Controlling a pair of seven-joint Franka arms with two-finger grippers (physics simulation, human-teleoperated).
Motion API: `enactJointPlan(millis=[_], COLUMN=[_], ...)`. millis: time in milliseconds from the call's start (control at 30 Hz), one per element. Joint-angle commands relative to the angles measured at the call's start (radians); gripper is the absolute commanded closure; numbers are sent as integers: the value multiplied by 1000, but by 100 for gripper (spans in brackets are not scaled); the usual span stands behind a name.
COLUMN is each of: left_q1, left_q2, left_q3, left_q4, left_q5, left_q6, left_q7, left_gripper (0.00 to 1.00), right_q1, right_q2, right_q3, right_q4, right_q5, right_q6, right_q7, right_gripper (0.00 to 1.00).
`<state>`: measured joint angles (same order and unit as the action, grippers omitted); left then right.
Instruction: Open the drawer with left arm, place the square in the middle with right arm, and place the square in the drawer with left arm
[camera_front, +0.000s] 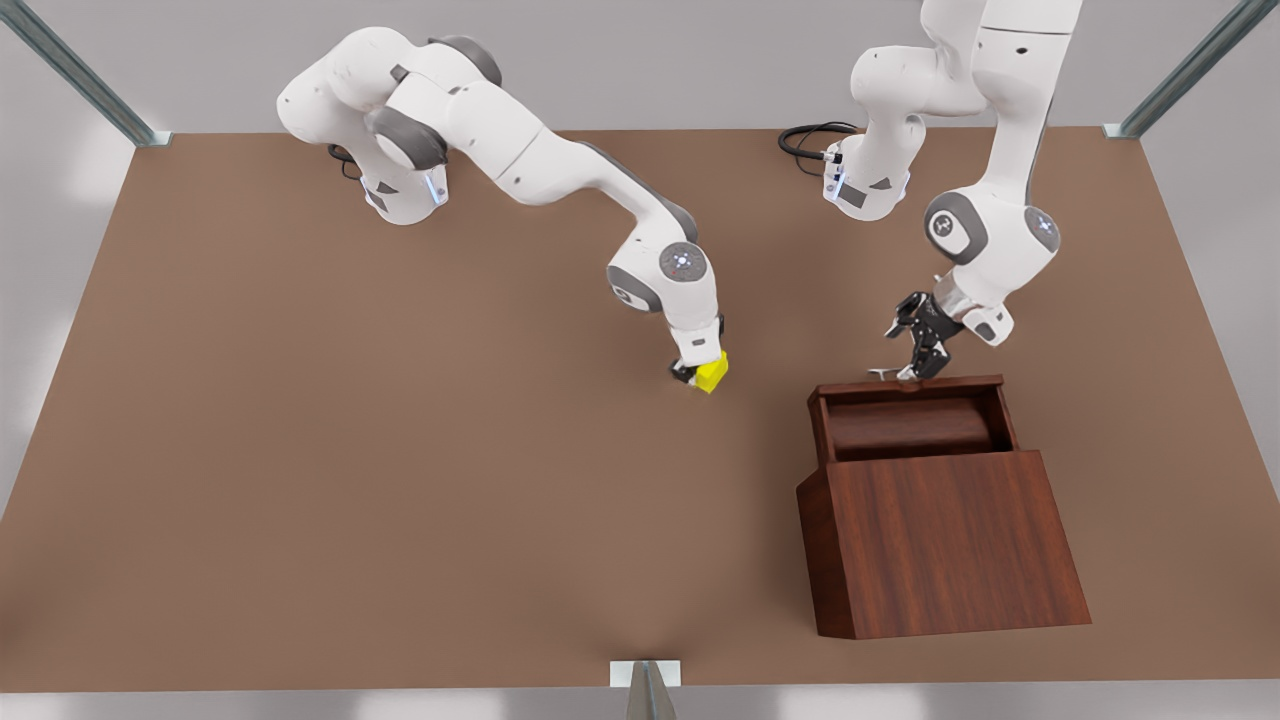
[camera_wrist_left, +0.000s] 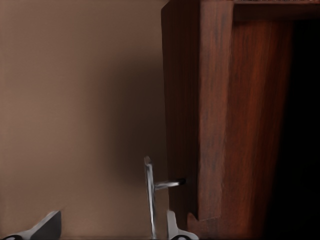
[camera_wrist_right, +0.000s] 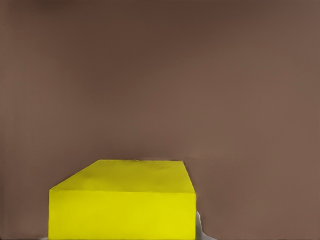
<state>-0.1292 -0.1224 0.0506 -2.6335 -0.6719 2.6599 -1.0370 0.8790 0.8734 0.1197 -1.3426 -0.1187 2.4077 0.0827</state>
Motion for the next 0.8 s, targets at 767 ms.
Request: enactJointPlan(millis=[767], left_q1=[-362], left_q2=[372], left_q3=[-89], left_q4=[937], left_q5=[572], left_q6=[-772], left_q7=[670], left_gripper=[0], right_q1=[-586], right_q2=[-783], right_q3=[-288], right_q4=[-311], right_q5=[14], right_q6=[-618], right_q7=[-21], right_gripper=[0])
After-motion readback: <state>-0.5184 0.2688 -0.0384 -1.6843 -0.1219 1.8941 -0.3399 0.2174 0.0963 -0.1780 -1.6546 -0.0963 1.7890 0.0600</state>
